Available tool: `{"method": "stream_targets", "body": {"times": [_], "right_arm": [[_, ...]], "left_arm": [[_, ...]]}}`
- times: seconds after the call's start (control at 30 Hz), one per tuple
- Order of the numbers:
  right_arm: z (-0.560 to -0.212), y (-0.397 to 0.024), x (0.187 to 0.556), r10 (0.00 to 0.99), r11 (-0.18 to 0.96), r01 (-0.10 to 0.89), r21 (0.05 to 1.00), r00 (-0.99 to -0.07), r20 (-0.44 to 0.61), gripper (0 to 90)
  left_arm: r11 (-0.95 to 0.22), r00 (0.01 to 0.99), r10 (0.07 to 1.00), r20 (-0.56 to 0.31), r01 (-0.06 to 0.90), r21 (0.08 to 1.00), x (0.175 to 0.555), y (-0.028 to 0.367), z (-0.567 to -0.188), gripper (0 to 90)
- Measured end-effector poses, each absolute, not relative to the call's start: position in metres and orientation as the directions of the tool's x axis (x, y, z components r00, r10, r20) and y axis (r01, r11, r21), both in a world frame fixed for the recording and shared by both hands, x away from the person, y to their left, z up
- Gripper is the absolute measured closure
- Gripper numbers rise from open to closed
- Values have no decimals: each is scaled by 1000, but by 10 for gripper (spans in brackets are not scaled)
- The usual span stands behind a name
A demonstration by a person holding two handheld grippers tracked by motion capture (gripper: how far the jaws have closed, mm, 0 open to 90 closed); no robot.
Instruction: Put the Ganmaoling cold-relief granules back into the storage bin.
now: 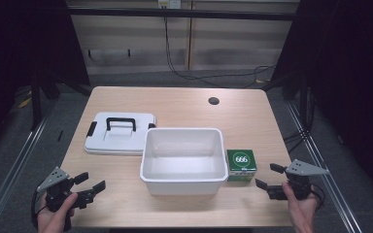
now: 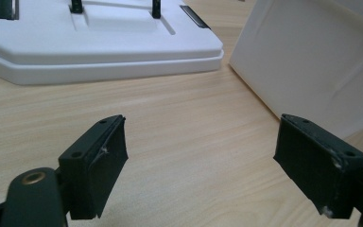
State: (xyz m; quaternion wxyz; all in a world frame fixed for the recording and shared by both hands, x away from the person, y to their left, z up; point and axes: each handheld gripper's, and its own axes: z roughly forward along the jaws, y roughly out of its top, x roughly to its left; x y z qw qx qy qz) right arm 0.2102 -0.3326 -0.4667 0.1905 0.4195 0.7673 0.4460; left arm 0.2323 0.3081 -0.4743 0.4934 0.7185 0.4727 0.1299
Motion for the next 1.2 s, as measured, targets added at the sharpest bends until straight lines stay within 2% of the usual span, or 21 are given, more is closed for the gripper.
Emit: {"method": "stream_targets", "body": {"times": [0.5, 0.77, 0.93, 1.2], "right_arm": [[-464, -332, 211, 807, 302, 489, 819, -588, 54, 135], [-448, -327, 217, 800, 363, 485, 796, -601, 1, 135], [-435, -320, 223, 755, 418, 466, 779, -656, -13, 136], [-419, -315, 231, 729, 468, 454, 758, -683, -41, 135]], "left_arm": [[-69, 526, 801, -284, 554, 830, 232, 307, -475, 170], [-66, 520, 804, -290, 562, 824, 232, 307, -477, 171], [-76, 532, 797, -285, 556, 828, 233, 302, -476, 172], [-63, 525, 801, -289, 554, 830, 233, 307, -476, 172]]}}
